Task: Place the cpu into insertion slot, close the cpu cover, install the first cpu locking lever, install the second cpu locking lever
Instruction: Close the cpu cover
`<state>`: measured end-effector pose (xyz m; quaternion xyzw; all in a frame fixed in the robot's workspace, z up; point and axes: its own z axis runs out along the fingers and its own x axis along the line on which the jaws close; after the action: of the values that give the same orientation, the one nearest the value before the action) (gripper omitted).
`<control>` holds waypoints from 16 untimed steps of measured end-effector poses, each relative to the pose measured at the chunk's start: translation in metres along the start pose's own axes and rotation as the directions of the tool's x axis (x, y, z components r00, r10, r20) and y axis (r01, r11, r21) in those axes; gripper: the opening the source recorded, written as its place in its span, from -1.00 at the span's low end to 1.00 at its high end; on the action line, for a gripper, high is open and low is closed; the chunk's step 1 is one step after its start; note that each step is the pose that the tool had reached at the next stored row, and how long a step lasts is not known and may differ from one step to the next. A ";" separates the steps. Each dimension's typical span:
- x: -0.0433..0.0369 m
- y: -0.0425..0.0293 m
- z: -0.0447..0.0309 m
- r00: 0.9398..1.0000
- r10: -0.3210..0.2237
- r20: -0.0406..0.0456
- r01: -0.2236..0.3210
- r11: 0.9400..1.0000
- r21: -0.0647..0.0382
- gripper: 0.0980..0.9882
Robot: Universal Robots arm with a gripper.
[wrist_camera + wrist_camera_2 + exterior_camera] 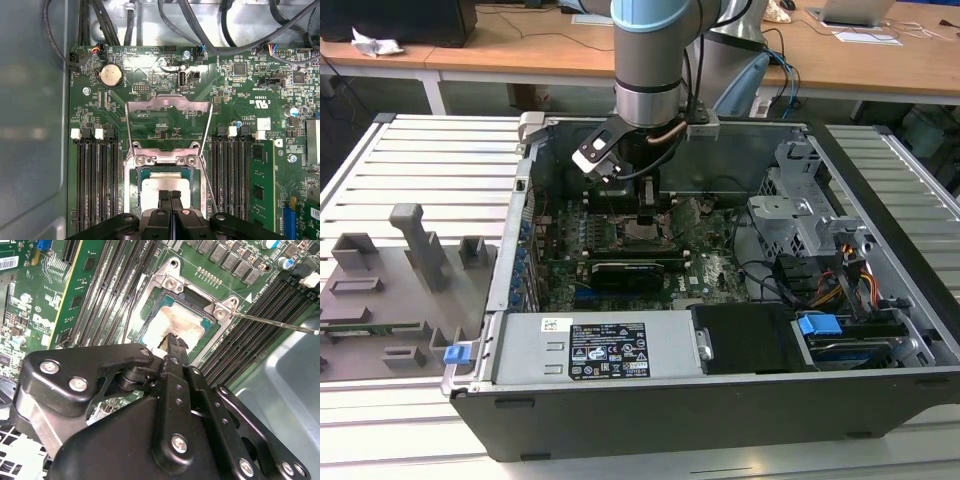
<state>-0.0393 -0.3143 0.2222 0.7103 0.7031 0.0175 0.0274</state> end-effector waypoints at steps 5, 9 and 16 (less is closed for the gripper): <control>0.0000 0.0000 -0.0004 1.000 0.000 0.000 0.000 1.000 0.000 -0.98; 0.0000 0.0000 -0.0004 1.000 0.000 0.000 0.000 1.000 0.000 -0.98; 0.0000 0.0000 -0.0005 1.000 0.000 -0.001 0.000 1.000 0.000 -0.98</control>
<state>-0.0393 -0.3143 0.2227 0.7104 0.7031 0.0177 0.0271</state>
